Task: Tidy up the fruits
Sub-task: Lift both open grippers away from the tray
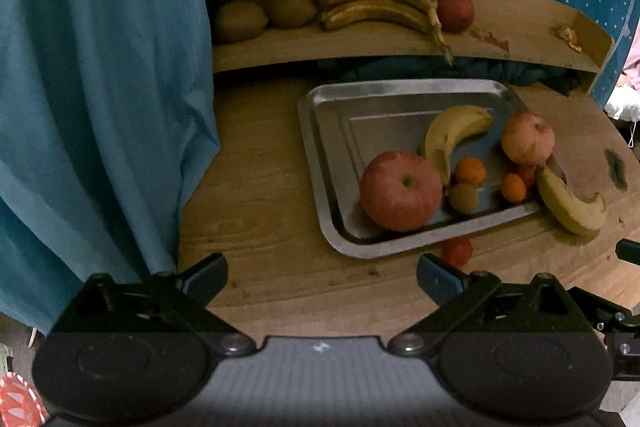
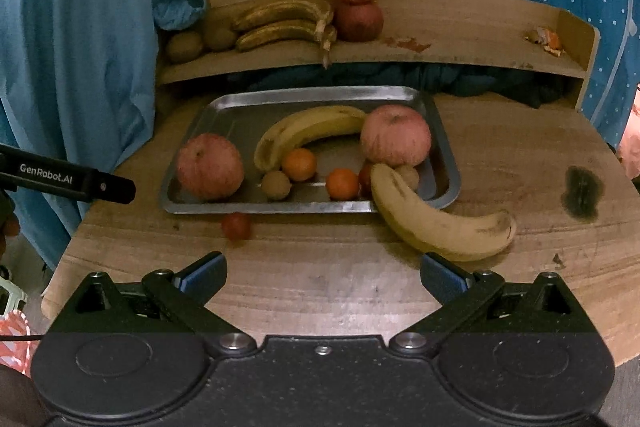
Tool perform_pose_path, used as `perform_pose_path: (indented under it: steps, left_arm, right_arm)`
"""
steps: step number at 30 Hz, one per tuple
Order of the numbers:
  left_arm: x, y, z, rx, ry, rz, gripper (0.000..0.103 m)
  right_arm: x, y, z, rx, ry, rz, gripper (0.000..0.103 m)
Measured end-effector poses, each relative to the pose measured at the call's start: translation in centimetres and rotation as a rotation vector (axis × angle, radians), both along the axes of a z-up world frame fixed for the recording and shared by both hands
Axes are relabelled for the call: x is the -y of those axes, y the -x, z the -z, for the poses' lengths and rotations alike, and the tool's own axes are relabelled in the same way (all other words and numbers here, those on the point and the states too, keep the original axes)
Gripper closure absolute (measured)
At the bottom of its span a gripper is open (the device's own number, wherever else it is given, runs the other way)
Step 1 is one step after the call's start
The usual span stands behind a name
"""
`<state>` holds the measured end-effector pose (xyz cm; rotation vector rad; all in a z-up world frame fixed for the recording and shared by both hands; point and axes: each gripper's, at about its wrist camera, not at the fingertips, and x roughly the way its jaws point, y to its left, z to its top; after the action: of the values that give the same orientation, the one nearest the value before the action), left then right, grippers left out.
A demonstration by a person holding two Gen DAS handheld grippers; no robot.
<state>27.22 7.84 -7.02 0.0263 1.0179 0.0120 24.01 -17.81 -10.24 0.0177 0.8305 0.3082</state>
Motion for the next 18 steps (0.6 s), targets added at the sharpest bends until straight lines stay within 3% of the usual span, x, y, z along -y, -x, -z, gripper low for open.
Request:
perform_pose_path:
  steps: [18]
  left_arm:
    - [1.9,0.1,1.0,-0.044,0.005,0.045,0.000]
  right_arm:
    - [0.9,0.5,1.2,-0.065,0.025,0.013,0.001]
